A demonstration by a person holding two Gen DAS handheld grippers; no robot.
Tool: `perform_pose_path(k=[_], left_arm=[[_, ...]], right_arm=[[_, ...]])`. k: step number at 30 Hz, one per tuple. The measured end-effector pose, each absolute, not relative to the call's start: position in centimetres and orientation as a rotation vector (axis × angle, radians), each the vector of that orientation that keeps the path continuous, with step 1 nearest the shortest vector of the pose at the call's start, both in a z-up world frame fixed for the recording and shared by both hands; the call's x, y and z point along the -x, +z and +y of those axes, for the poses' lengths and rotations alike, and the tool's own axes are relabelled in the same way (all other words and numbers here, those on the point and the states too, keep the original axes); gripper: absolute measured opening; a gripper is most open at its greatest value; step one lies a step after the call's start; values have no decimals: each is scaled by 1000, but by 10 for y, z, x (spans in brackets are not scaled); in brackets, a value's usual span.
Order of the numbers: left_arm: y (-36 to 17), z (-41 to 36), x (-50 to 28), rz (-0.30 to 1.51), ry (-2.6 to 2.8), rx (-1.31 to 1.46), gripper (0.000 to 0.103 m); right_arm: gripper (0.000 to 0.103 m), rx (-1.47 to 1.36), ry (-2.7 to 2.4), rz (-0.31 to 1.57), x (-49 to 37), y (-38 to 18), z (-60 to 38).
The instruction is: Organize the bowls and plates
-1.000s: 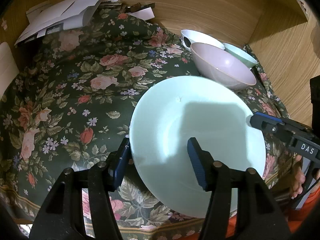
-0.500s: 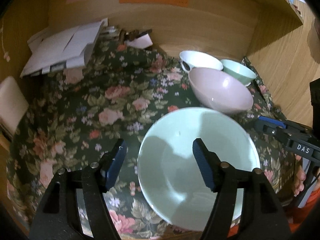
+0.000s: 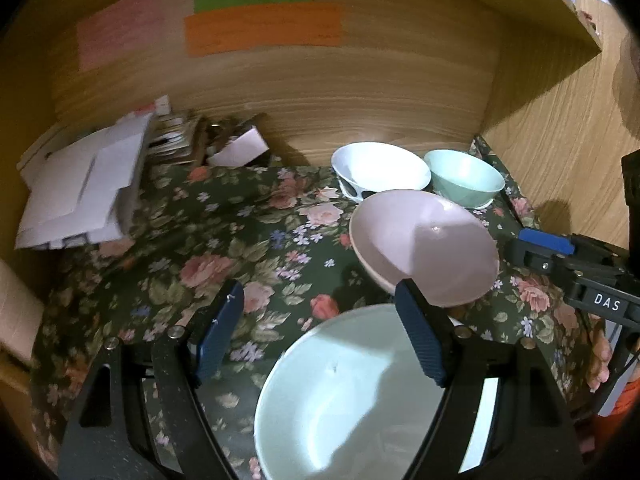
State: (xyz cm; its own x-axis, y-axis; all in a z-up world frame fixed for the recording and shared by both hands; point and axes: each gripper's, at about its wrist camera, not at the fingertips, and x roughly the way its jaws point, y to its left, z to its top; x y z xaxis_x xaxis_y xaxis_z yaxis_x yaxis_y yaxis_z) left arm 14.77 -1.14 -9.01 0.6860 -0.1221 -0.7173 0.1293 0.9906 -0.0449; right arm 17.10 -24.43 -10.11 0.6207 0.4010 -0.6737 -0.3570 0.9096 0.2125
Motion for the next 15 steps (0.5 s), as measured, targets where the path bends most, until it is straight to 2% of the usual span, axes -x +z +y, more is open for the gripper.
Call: perform_pose_path(k=[6,15], left_arm=[[-103,-23,-176,845,-157,-31,78],[-129,-35,-214,941,-179,-26,78]], right_arm=[[53,-67,404,807,-191,-109,-250],[53,-82,368,861,-218,-133,-256]])
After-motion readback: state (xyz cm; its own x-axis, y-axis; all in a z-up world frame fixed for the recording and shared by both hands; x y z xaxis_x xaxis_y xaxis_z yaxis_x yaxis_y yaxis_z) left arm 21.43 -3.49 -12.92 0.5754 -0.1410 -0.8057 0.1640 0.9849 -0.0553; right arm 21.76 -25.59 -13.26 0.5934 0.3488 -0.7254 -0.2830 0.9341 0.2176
